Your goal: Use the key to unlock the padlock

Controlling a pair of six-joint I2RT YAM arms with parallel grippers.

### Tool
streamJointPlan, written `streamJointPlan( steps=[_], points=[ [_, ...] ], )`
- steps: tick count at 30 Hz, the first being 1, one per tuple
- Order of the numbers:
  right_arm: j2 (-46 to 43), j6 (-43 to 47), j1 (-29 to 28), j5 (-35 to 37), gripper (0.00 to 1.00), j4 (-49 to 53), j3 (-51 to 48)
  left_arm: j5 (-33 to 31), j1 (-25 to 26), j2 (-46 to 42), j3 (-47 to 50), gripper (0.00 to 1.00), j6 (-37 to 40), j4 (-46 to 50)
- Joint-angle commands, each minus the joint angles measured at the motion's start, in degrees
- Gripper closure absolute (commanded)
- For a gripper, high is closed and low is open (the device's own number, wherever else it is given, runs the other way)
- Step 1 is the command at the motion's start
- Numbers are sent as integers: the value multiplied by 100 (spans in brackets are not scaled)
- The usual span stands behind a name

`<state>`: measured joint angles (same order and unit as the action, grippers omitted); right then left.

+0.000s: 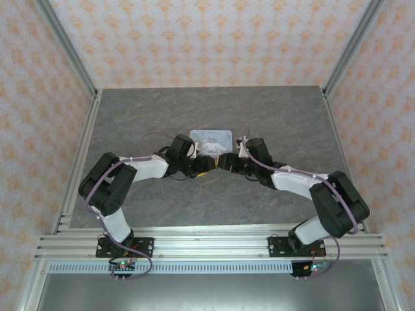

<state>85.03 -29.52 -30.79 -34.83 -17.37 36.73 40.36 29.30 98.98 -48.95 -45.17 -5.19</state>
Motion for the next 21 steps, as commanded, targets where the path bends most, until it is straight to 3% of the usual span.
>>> streamJointPlan(
  steps=[1, 9, 16, 21],
  points=[
    [224, -116, -67, 162, 46, -316, -34, -158, 8, -540, 10, 32, 84, 536],
    [724, 227, -78, 525, 46, -100, 571, -527, -371, -1132, -280, 13, 264, 1261],
    [1348, 419, 10, 509, 46, 75, 1428, -805, -742, -990, -522, 11, 211, 1317],
    [1330, 667, 4, 327, 47, 145, 1335, -806, -942, -780, -775, 10, 115, 1201]
  ],
)
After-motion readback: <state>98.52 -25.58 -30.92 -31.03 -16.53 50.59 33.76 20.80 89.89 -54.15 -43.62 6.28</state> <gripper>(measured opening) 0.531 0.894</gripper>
